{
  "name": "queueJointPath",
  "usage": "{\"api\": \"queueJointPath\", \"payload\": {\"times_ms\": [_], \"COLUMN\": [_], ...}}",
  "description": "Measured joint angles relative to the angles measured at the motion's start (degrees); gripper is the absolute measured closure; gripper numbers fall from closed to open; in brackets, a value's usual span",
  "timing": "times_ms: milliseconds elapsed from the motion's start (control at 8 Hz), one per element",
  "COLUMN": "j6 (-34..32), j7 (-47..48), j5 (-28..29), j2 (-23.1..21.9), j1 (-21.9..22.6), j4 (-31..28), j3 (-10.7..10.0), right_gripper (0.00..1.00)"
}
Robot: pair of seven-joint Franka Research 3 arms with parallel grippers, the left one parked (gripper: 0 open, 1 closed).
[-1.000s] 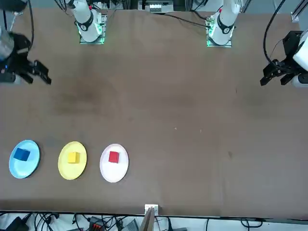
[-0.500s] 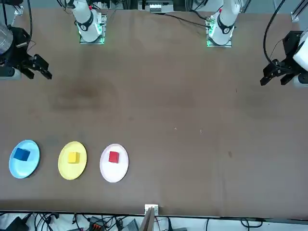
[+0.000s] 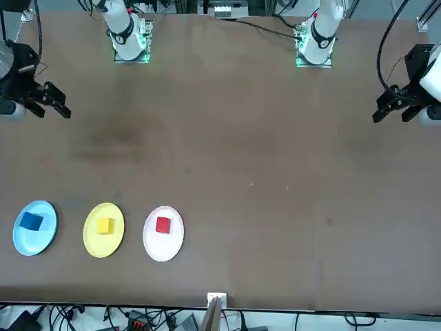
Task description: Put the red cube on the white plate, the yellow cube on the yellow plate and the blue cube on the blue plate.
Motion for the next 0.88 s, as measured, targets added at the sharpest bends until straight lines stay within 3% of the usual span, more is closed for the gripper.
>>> {"api": "queueJointPath", "payload": {"times_ms": [875], "j6": [-1.8], "j7": [-0.1], "j5": [0.0], "j2": [2.2], "j1": [-0.4], "j4": [3.0], "j3": [0.0], "right_gripper": [0.00]}}
